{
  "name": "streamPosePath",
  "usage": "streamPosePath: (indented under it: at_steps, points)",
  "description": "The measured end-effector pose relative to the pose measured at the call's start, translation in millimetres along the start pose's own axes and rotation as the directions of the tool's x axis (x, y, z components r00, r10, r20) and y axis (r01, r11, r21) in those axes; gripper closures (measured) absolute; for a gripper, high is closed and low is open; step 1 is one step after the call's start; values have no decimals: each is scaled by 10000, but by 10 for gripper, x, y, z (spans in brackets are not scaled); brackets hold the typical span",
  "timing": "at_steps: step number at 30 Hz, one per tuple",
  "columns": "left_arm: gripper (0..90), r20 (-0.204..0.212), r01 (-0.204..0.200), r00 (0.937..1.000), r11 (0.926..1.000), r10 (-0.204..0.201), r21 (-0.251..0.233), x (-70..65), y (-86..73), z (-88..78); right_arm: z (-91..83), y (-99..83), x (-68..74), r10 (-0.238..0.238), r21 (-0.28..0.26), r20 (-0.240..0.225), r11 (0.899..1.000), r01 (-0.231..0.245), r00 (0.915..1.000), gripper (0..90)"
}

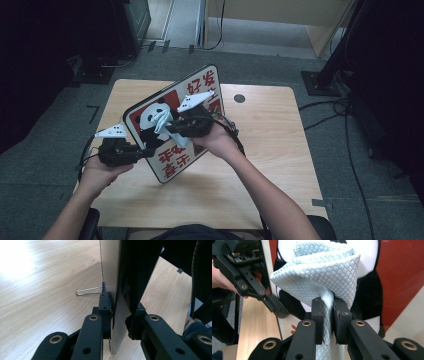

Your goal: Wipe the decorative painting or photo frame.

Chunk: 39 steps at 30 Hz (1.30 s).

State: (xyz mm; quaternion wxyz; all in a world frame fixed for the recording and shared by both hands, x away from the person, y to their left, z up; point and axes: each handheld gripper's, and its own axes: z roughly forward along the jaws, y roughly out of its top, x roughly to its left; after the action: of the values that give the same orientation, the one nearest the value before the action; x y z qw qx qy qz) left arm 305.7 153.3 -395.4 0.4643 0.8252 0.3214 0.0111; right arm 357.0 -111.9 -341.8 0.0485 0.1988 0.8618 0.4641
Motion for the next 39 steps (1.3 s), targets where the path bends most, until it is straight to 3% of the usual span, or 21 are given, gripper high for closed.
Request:
streamPosePath:
  at_steps: [16, 26, 39]
  points:
    - [769, 18, 31, 10000, 10000, -31, 10, -6, 1, 0, 134, -364, 0, 595, 313, -255, 9978, -587, 9979, 807]
    - [769, 30, 40, 10000, 10000, -40, 0, -4, 0, 0, 218, -553, 28, 639, 627, -180, 9961, -626, 9978, 807]
    - [769, 27, 32, 10000, 10000, -32, -6, -2, -1, 0, 346, -872, 45, 863, 554, -323, 9949, -844, 9957, 807]
